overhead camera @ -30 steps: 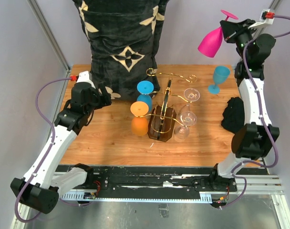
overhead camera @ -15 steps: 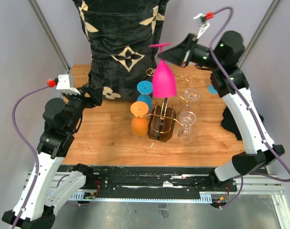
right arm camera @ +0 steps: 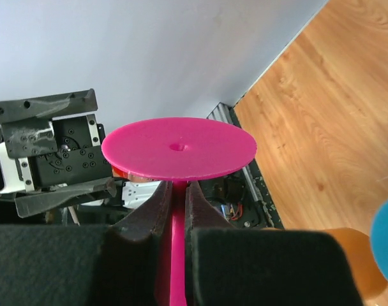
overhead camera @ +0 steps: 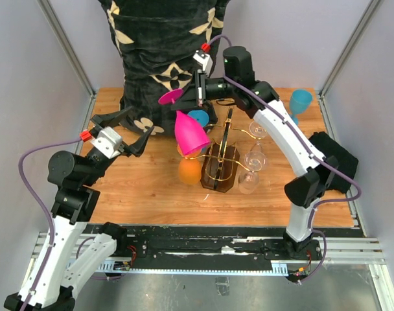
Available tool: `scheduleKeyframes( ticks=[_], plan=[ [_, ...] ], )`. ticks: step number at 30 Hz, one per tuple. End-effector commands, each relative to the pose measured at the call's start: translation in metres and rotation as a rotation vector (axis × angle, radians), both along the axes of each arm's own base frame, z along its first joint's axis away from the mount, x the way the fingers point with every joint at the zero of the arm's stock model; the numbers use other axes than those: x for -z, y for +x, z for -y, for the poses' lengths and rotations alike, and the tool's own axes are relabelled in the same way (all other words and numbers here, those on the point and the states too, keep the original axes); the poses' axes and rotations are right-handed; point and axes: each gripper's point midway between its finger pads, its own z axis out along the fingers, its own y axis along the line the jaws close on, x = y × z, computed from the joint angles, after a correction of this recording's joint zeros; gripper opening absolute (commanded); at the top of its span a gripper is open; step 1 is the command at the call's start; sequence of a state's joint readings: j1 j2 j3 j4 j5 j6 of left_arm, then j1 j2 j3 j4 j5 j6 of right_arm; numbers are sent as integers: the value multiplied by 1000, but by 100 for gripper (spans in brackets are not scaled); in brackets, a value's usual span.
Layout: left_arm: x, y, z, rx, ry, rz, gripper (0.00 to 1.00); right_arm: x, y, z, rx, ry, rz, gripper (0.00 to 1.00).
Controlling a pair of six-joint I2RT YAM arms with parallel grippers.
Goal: Take the wine glass off the wine glass rack
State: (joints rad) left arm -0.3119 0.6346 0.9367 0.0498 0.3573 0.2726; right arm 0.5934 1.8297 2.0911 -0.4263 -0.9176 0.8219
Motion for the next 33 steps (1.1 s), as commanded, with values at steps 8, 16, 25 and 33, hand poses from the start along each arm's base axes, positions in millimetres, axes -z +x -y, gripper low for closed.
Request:
scheduleKeyframes(
  ticks=[8, 16, 25, 33],
  plan=[
    [-41, 5, 7, -5, 109, 212, 67, -31, -57, -29, -172, 56, -3, 1],
    [-53, 11, 2, -49, 151, 242, 63, -25, -79, -43, -253, 52, -19, 1],
    [-42, 16, 15, 24, 182, 168, 3, -23, -86, -45, -280, 57, -22, 1],
    [-46, 3, 22, 92, 140, 158, 0, -22, -87, -45, -294, 57, -18, 1]
  ],
)
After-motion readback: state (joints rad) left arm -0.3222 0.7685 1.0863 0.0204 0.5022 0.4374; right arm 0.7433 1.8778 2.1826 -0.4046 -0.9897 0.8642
